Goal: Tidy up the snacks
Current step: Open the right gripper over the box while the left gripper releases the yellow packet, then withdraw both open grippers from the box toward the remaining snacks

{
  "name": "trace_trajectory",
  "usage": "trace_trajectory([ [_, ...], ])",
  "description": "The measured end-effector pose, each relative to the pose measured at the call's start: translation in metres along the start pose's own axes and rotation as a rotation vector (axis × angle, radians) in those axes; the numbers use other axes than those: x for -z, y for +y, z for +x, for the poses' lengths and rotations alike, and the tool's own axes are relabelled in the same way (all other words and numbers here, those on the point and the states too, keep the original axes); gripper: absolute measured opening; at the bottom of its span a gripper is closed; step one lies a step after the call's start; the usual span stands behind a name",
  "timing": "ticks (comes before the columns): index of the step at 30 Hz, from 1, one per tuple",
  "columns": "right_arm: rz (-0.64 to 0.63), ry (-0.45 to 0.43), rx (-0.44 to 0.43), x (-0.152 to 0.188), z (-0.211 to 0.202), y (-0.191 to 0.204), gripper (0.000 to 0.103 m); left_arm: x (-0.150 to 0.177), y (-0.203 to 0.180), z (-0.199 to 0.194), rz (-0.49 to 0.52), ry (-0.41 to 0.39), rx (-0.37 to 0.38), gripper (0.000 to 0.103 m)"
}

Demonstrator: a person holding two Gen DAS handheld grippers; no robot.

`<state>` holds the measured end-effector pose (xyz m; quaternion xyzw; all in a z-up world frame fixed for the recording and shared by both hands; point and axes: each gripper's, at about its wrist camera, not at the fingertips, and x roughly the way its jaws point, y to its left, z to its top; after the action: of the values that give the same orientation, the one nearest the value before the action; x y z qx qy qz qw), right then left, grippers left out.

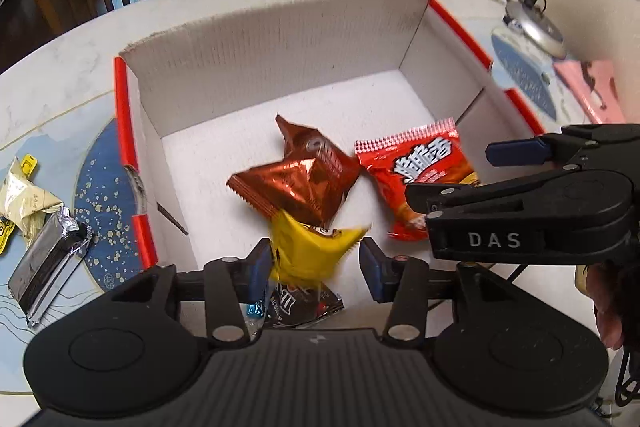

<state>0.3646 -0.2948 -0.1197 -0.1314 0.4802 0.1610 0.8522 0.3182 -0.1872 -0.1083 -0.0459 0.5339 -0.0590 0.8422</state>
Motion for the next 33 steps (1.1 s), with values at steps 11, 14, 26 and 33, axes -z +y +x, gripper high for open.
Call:
trace_trajectory([
  [11,0.018,-0.135,-0.081,0.003,-0.065,0.007,0.088,0.01,0.01,-0.056,-0.021,-0.134,0.03,0.053],
  [14,0.006,-0.17,-0.094,0.004,-0.081,0.015,0.091,0.017,0.017,-0.073,-0.026,-0.173,0.031,0.053],
  [26,-0.037,-0.266,-0.194,0.006,-0.125,0.077,0.1,0.056,0.076,-0.136,-0.114,-0.304,0.022,0.065],
  [33,-0.048,-0.258,-0.254,0.008,-0.123,0.127,0.103,0.083,0.121,-0.16,-0.146,-0.344,-0.006,0.071],
])
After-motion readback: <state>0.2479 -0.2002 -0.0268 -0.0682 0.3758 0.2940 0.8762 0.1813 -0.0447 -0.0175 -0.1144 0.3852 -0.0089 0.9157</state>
